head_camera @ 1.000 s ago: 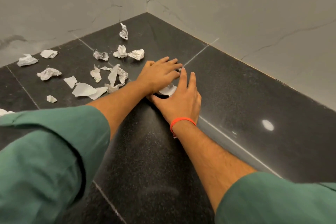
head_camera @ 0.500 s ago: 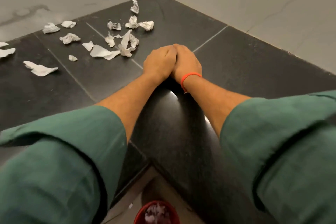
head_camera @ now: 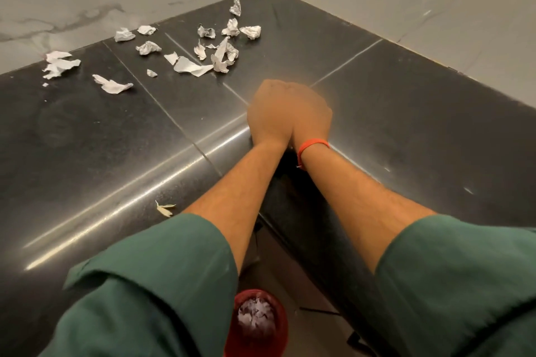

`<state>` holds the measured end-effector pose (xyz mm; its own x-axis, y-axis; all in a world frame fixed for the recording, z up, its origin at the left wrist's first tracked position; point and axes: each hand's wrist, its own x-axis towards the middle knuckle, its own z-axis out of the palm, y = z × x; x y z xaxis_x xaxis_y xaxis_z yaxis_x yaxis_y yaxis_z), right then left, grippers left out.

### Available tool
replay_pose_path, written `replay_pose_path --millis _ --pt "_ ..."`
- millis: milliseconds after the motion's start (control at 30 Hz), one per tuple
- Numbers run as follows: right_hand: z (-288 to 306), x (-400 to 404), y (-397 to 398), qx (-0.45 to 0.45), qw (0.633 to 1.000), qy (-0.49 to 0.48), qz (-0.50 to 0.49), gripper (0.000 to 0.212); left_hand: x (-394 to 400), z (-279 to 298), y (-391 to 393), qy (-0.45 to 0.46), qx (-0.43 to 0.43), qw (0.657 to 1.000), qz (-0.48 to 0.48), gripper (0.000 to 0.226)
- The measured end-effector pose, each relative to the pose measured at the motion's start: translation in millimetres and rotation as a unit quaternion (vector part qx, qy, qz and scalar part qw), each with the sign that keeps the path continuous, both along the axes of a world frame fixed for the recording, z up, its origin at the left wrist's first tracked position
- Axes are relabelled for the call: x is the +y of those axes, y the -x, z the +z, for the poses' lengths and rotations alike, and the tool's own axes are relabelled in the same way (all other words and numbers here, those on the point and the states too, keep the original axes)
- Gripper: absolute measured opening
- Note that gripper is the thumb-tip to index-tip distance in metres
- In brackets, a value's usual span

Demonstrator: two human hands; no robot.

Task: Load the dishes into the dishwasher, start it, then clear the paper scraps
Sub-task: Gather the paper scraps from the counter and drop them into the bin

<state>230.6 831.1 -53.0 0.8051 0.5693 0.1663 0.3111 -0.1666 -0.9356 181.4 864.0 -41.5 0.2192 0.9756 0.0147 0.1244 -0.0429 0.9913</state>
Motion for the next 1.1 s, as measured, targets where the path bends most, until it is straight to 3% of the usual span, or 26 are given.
replay_pose_path --millis 100,167,233,300,333,433,600,733,833,967,1100 --pt "3.1 -9.6 11.1 0.088 0.995 -0.039 -0.027 0.027 -13.1 -0.1 0.2 0.055 -0.068 0.996 -0.011 0.022" --pt "2.8 -13.4 17.9 0.196 0.976 -0.092 -0.042 0.024 -19.5 -0.5 0.3 0.113 -0.133 0.985 -0.011 0.024" --pt "2.2 -20.4 25.9 0.376 0.906 -0.19 -0.03 0.022 -25.3 -2.7 5.5 0.214 -0.248 0.945 -0.002 0.03" --pt "0.2 -33.4 38.2 0.491 0.829 -0.266 -0.006 0.036 -37.1 -5.0 18.2 0.315 -0.36 0.878 -0.005 0.034" --pt "1.9 -41.5 45.6 0.502 0.818 -0.279 -0.008 0.033 -44.4 -5.7 25.8 0.332 -0.389 0.859 -0.013 0.035" --pt "5.5 -63.9 64.0 0.488 0.825 -0.283 -0.021 0.02 -64.4 -8.4 43.6 0.319 -0.407 0.856 -0.012 0.035" --pt "10.0 -109.0 96.5 0.492 0.828 -0.27 0.022 0.025 -105.4 -8.9 76.8 0.315 -0.421 0.851 -0.003 0.033" --pt "6.8 -140.5 124.7 0.502 0.819 -0.273 0.049 0.025 -139.0 -13.8 107.9 0.332 -0.453 0.827 0.014 0.034" --pt "-0.4 -156.0 144.1 0.473 0.841 -0.259 0.054 0.027 -156.5 -14.5 129.0 0.349 -0.473 0.809 0.024 0.034" --pt "-23.6 -176.6 168.1 0.406 0.88 -0.237 0.065 0.029 -183.1 -30.3 150.9 0.332 -0.444 0.832 0.005 0.027" --pt "-57.9 -199.7 192.3 0.45 0.879 -0.153 0.035 0.027 -197.0 -84.4 176.1 0.428 -0.479 0.762 0.081 0.02"
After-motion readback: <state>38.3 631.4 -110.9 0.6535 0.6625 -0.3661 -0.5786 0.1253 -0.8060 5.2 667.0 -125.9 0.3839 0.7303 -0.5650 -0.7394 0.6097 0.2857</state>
